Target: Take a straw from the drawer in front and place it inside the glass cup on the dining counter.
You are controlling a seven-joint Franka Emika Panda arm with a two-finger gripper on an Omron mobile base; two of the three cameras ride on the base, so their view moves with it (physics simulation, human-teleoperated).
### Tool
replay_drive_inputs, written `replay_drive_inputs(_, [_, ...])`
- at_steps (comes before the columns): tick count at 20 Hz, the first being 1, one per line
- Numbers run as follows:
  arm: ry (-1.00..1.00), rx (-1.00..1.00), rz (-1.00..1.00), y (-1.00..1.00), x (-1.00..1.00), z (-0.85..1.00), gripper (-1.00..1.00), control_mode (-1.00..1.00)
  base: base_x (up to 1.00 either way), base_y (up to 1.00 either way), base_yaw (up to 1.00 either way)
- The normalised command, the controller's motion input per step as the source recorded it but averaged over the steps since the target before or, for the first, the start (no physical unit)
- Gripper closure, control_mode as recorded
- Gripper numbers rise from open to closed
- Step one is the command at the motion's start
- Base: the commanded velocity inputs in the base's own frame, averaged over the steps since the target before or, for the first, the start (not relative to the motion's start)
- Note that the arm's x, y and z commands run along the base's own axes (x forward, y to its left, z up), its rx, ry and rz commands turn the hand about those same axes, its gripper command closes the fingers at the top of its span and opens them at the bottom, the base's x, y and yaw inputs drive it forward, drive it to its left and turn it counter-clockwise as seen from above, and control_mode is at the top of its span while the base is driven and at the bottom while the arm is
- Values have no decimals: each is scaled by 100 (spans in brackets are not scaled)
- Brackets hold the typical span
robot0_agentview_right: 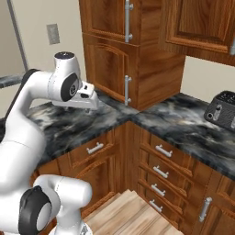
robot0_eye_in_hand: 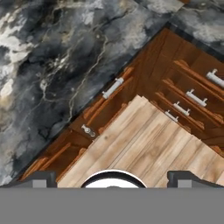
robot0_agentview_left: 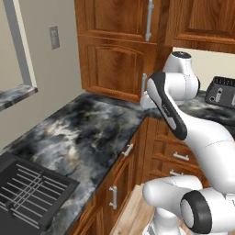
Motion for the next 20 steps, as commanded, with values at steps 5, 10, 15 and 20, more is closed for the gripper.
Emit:
replay_drive_inputs(5, [5,25,0,-2,-32,-60,-100,-100,-4,1,0])
replay_drive_inputs(10, [0,39,-3,-15,-45,-100,-100,-100,0,0,0])
replay_drive_inputs(15, [0,33,-7,-18,-23,-98,-100,-100,0,0,0])
replay_drive_inputs(20, [0,30,-6,-24,-1,-87,-100,-100,0,0,0])
